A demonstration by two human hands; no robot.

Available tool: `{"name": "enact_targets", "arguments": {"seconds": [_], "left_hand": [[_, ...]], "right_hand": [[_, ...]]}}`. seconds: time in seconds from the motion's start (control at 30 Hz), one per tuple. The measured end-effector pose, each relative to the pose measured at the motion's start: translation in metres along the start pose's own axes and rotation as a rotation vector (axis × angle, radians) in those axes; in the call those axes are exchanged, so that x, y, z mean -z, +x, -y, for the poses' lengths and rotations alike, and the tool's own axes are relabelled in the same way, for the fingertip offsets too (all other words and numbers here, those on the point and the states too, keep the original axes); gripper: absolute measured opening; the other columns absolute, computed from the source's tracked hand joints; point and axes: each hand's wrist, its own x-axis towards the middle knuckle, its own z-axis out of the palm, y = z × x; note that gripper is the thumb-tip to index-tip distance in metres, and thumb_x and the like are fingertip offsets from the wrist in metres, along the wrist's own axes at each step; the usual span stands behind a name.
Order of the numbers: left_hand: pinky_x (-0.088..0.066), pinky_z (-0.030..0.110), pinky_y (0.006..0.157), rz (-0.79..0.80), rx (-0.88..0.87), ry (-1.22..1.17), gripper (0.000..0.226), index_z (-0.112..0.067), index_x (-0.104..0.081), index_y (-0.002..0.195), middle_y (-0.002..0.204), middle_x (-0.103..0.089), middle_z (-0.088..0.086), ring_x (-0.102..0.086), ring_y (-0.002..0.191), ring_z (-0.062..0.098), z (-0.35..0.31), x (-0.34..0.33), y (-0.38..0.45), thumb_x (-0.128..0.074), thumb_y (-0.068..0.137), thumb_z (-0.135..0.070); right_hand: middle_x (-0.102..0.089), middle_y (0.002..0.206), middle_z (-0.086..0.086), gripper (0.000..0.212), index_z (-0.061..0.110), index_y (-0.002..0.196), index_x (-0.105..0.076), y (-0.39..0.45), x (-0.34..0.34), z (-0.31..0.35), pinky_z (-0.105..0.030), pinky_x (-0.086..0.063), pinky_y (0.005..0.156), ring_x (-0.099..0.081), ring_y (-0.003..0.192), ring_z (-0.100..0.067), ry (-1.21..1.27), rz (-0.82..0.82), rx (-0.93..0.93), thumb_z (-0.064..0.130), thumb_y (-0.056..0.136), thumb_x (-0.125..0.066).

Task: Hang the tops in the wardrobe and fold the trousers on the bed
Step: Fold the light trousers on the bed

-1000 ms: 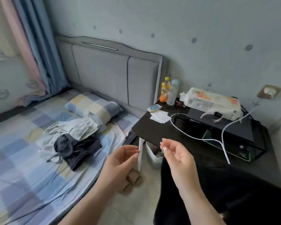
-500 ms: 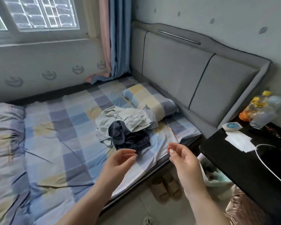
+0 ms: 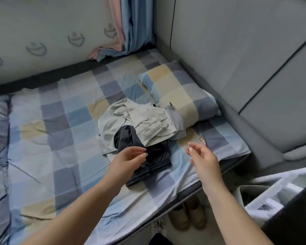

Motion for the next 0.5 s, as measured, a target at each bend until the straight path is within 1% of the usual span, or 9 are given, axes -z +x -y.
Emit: {"name": "enact_targets", "arguments": {"seconds": [0.07, 0.1, 0.17, 0.23, 0.3, 0.33, 0.43, 0.47, 0.5], "left_hand": [[-0.051, 0.023, 0.072, -0.004, 0.044, -0.017, 0.012, -0.03, -0.069, 0.098, 0.088, -0.074, -0.011, -0.068, 0.084, 0.005, -0.002, -0.017, 0.055, -0.069, 0.086, -0.031], [-0.05, 0.021, 0.072, -0.004, 0.06, -0.022, 0.012, -0.03, -0.069, 0.098, 0.089, -0.074, -0.012, -0.069, 0.085, 0.004, -0.003, -0.025, 0.082, -0.069, 0.086, -0.031], [-0.052, 0.022, 0.076, -0.006, 0.094, -0.019, 0.011, -0.03, -0.069, 0.097, 0.089, -0.074, -0.013, -0.069, 0.089, 0.004, 0.001, -0.041, 0.138, -0.069, 0.087, -0.03], [-0.054, 0.024, 0.079, -0.013, 0.122, 0.008, 0.01, -0.029, -0.069, 0.096, 0.09, -0.074, -0.011, -0.068, 0.091, 0.008, 0.007, -0.053, 0.187, -0.069, 0.087, -0.03], [-0.053, 0.023, 0.076, -0.014, 0.145, 0.065, 0.009, -0.029, -0.068, 0.096, 0.092, -0.073, -0.01, -0.067, 0.092, 0.01, 0.02, -0.062, 0.235, -0.068, 0.087, -0.03], [-0.053, 0.024, 0.076, -0.016, 0.158, 0.097, 0.009, -0.029, -0.068, 0.095, 0.094, -0.072, -0.01, -0.067, 0.093, 0.01, 0.028, -0.065, 0.254, -0.068, 0.087, -0.03], [-0.052, 0.033, 0.082, -0.036, 0.174, 0.203, 0.007, -0.03, -0.066, 0.094, 0.095, -0.071, -0.01, -0.066, 0.091, 0.011, 0.058, -0.074, 0.309, -0.066, 0.087, -0.03], [-0.052, 0.032, 0.08, -0.043, 0.173, 0.246, 0.006, -0.031, -0.065, 0.093, 0.096, -0.07, -0.01, -0.065, 0.088, 0.011, 0.071, -0.078, 0.327, -0.065, 0.087, -0.029], [-0.051, 0.029, 0.074, -0.05, 0.166, 0.287, 0.006, -0.031, -0.064, 0.093, 0.097, -0.07, -0.009, -0.065, 0.085, 0.011, 0.082, -0.081, 0.342, -0.064, 0.088, -0.028]], "right_hand": [[-0.067, 0.096, 0.016, 0.017, 0.037, 0.092, -0.065, 0.059, 0.002, -0.009, -0.022, -0.049, 0.082, -0.061, 0.094, 0.0, -0.047, 0.011, -0.038, 0.022, 0.093, -0.057], [-0.066, 0.096, 0.017, 0.017, 0.037, 0.092, -0.064, 0.087, 0.002, -0.015, -0.02, -0.048, 0.08, -0.061, 0.093, 0.001, -0.071, 0.018, -0.052, 0.022, 0.093, -0.057], [-0.065, 0.097, 0.016, 0.016, 0.037, 0.093, -0.063, 0.144, 0.002, -0.034, -0.019, -0.047, 0.077, -0.06, 0.093, -0.001, -0.126, 0.024, -0.088, 0.022, 0.093, -0.056], [-0.064, 0.096, 0.014, 0.015, 0.037, 0.094, -0.062, 0.189, -0.001, -0.056, -0.018, -0.044, 0.071, -0.059, 0.091, -0.002, -0.183, 0.029, -0.12, 0.023, 0.093, -0.055], [-0.064, 0.095, 0.014, 0.015, 0.037, 0.094, -0.061, 0.231, -0.006, -0.084, -0.018, -0.041, 0.067, -0.058, 0.089, -0.002, -0.241, 0.036, -0.145, 0.023, 0.093, -0.056], [-0.063, 0.094, 0.015, 0.015, 0.036, 0.094, -0.061, 0.246, -0.01, -0.096, -0.018, -0.041, 0.067, -0.058, 0.089, -0.002, -0.268, 0.04, -0.155, 0.022, 0.092, -0.056], [-0.061, 0.09, 0.02, 0.014, 0.036, 0.094, -0.061, 0.289, -0.021, -0.136, -0.018, -0.04, 0.07, -0.059, 0.092, -0.005, -0.365, 0.093, -0.155, 0.023, 0.092, -0.056], [-0.061, 0.09, 0.02, 0.014, 0.036, 0.095, -0.061, 0.303, -0.027, -0.15, -0.016, -0.04, 0.069, -0.059, 0.092, -0.004, -0.398, 0.116, -0.149, 0.023, 0.092, -0.056], [-0.061, 0.09, 0.021, 0.014, 0.037, 0.096, -0.061, 0.313, -0.032, -0.159, -0.013, -0.039, 0.067, -0.059, 0.09, -0.001, -0.433, 0.141, -0.136, 0.024, 0.091, -0.056]]}}
